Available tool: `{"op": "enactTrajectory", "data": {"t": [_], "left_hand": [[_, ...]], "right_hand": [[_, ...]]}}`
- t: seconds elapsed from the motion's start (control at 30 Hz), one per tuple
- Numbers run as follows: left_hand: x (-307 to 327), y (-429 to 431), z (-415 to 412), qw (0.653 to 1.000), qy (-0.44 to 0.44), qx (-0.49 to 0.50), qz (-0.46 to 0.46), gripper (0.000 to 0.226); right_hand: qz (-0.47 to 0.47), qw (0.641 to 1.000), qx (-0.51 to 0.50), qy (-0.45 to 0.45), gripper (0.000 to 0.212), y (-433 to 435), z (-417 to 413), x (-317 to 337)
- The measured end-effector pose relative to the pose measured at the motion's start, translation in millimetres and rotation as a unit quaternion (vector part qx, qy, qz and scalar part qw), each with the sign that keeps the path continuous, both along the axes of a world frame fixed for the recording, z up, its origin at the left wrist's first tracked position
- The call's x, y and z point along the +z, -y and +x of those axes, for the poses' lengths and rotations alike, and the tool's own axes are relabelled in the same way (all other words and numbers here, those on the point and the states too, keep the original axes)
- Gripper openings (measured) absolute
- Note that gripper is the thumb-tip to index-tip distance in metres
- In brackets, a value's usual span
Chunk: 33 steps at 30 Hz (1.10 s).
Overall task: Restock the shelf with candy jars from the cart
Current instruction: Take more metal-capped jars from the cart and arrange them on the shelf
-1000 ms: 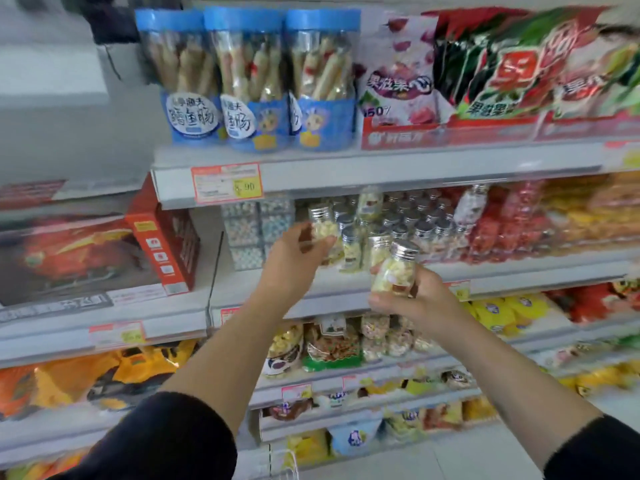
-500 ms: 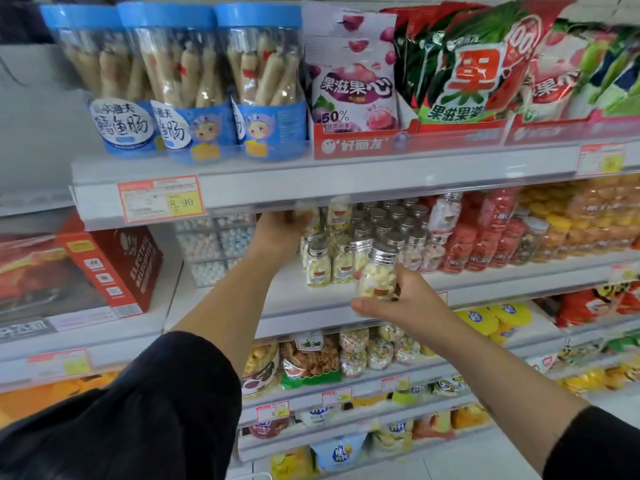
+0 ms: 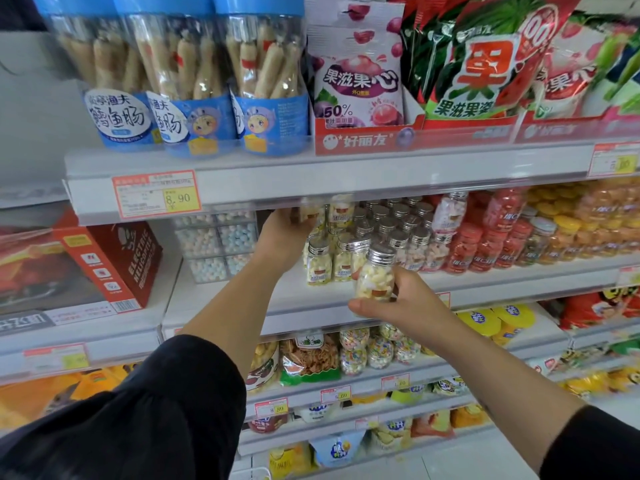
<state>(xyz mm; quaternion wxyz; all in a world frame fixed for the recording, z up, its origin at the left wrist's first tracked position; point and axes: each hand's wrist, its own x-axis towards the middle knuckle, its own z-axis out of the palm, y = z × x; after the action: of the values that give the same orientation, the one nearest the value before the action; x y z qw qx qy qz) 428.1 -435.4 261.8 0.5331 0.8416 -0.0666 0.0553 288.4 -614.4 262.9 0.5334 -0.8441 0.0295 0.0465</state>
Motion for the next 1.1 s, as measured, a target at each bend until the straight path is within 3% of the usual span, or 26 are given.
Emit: {"op": "enactTrajectory", "data": {"t": [0.63, 0.83, 0.93, 1.0, 1.1], "left_hand": [[-0.4, 6.2, 2.7, 1.0, -0.009, 0.003, 0.013, 0.017], [-1.6, 1.9, -0.3, 1.0, -0.013, 0.007, -0.001, 0.026], [0.0, -2.4, -30.4, 0.995, 0.06, 0.056, -0.054, 0.015], [-1.9, -0.9, -61.6, 0.988, 0.103, 0.083, -0.074, 0.023], [-8.6, 2.6, -93.6, 0.996, 0.042, 0.026, -0.068, 0.023]], "right_hand": [[0.013, 1.0, -0.001, 0.0, 0.038, 5.4, 4.4, -8.7], [0.015, 1.0, 0.007, 0.005, 0.034, 3.0, 5.9, -7.0], [0.052, 0.998, 0.023, 0.009, 0.033, 3.0, 7.2, -8.0], [0.092, 0.995, 0.045, 0.011, 0.037, 2.9, 8.5, -9.3], [0.158, 0.984, 0.081, 0.012, 0.033, 0.8, 11.5, -11.4]]}}
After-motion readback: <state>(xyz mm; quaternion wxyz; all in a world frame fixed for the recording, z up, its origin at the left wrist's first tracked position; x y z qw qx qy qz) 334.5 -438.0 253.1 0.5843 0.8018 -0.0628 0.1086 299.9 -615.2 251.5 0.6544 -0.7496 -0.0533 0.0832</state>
